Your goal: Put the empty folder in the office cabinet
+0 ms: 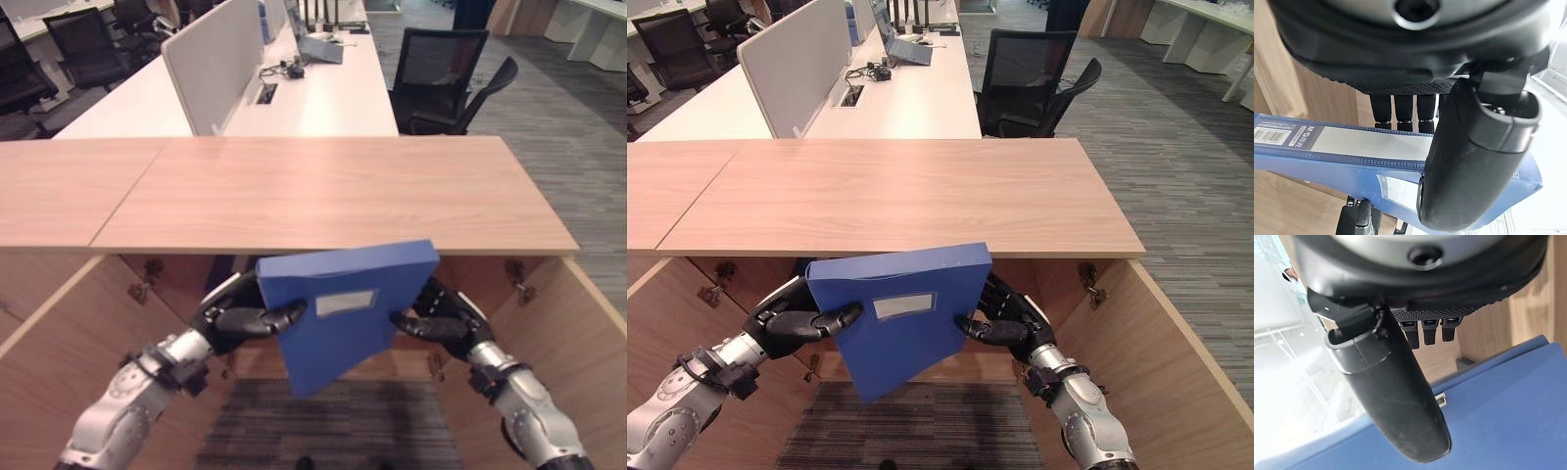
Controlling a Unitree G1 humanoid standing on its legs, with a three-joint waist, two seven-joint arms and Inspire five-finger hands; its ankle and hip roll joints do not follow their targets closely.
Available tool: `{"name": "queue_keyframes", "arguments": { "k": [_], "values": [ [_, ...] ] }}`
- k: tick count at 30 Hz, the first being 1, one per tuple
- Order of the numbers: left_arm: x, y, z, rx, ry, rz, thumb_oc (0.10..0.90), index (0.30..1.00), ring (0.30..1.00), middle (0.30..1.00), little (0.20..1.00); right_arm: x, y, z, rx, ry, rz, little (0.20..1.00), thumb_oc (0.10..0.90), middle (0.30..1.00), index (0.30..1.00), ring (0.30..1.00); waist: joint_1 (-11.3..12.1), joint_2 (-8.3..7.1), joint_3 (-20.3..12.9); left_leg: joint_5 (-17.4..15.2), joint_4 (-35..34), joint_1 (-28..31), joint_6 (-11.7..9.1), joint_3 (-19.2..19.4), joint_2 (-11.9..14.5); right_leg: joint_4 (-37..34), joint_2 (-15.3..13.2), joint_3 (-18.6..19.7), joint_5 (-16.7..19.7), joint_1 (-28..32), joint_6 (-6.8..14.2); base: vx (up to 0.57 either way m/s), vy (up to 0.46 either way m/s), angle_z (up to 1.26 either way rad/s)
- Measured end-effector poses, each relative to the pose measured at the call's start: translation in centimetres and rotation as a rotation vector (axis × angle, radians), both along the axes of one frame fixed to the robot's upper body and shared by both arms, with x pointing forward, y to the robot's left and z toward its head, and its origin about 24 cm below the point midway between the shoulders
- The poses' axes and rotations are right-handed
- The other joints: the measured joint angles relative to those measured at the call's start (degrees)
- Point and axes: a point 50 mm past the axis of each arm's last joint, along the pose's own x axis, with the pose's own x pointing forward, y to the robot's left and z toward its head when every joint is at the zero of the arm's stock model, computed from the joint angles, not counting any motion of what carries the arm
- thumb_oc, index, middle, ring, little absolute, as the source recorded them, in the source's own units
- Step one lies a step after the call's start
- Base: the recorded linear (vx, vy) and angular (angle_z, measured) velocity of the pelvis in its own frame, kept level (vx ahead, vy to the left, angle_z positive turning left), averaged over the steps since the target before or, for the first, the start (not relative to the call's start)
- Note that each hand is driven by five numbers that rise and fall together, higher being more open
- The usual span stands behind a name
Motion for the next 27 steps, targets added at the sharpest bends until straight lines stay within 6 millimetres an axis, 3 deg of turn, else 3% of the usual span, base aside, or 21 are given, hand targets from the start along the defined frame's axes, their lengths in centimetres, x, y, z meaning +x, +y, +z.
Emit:
{"name": "queue_keyframes", "arguments": {
  "k": [12,27],
  "values": [
    [-0.1,0.2,0.0,-0.003,-0.006,0.013,0.4,0.3,0.3,0.3,0.3,0.1,0.0,0.1,0.007,-0.007,-0.011,0.9,0.8,0.9,0.9,0.9,0.0,0.0,0.0,0.0,0.0,0.0,0.0,-0.1,0.0,0.0,0.0,-0.1,0.0,0.0,0.0,0.0,0.0,0.0],
    [0.8,-0.8,0.5,0.034,-0.064,-0.005,0.4,0.3,0.3,0.3,0.3,0.2,1.9,-0.4,0.037,-0.001,0.049,0.9,0.8,0.9,0.9,0.9,-0.2,0.02,0.0,0.1,0.0,0.1,0.1,0.0,-0.1,0.0,-0.1,0.0,0.0,0.2,-0.1,0.0,0.0,0.0]
  ]
}}
